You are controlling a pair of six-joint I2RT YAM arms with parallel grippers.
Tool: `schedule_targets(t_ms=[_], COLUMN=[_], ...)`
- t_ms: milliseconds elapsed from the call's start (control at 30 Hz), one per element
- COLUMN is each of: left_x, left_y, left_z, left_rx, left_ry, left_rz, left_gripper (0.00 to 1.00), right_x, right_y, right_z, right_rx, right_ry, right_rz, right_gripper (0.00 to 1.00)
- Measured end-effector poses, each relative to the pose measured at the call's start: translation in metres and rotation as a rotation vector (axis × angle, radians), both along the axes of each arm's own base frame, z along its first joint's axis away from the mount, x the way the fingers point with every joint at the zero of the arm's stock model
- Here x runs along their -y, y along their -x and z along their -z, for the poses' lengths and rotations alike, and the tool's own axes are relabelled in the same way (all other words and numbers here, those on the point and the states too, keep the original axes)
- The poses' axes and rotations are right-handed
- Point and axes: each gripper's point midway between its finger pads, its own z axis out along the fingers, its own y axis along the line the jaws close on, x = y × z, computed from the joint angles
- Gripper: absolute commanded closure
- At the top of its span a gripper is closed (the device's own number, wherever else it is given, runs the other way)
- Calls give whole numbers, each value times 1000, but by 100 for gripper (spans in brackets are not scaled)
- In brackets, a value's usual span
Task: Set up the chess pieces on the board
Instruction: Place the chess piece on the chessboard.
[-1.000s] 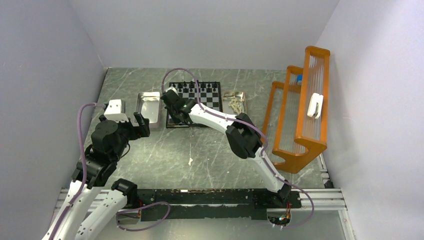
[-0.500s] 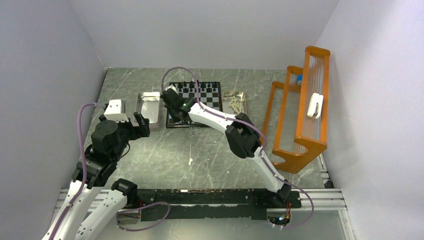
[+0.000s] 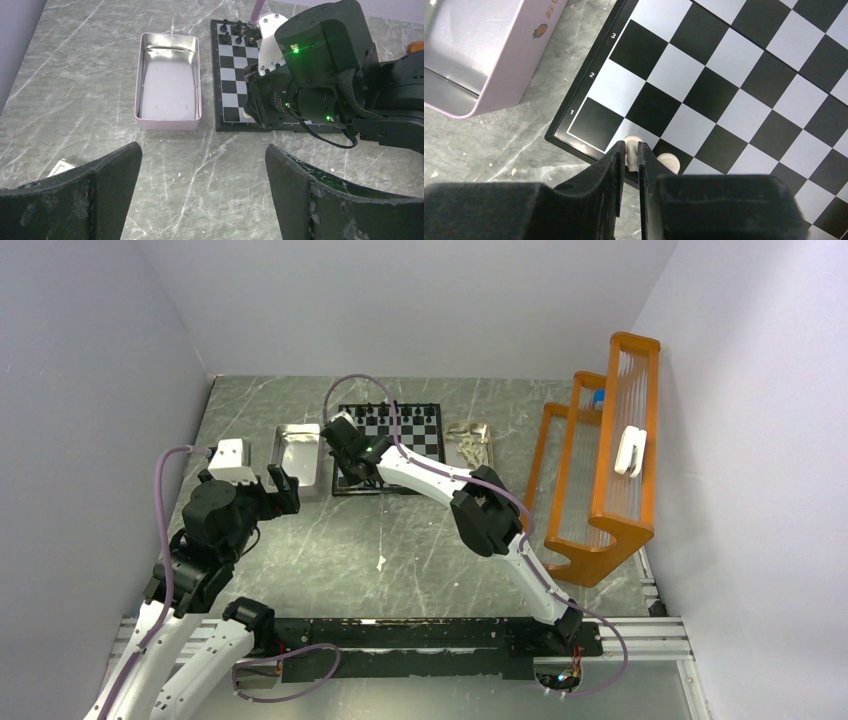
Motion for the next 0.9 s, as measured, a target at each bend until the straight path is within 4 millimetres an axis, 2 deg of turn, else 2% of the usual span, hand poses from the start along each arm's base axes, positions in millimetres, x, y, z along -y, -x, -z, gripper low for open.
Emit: schedule_targets(t_ms=[633, 900], left_x=[0, 0], left_y=[0, 0], left_z=[0, 0], left_rx=[0, 0], left_ry=[0, 0], left_rz=[0, 0], left_gripper=[2, 2], right_x=[-1, 0], right_y=[2, 1], right_z=[1, 1], right_rx=[-9, -8], right_ry=[-3, 1], right_rz=[-6, -3], right_gripper=[81, 63])
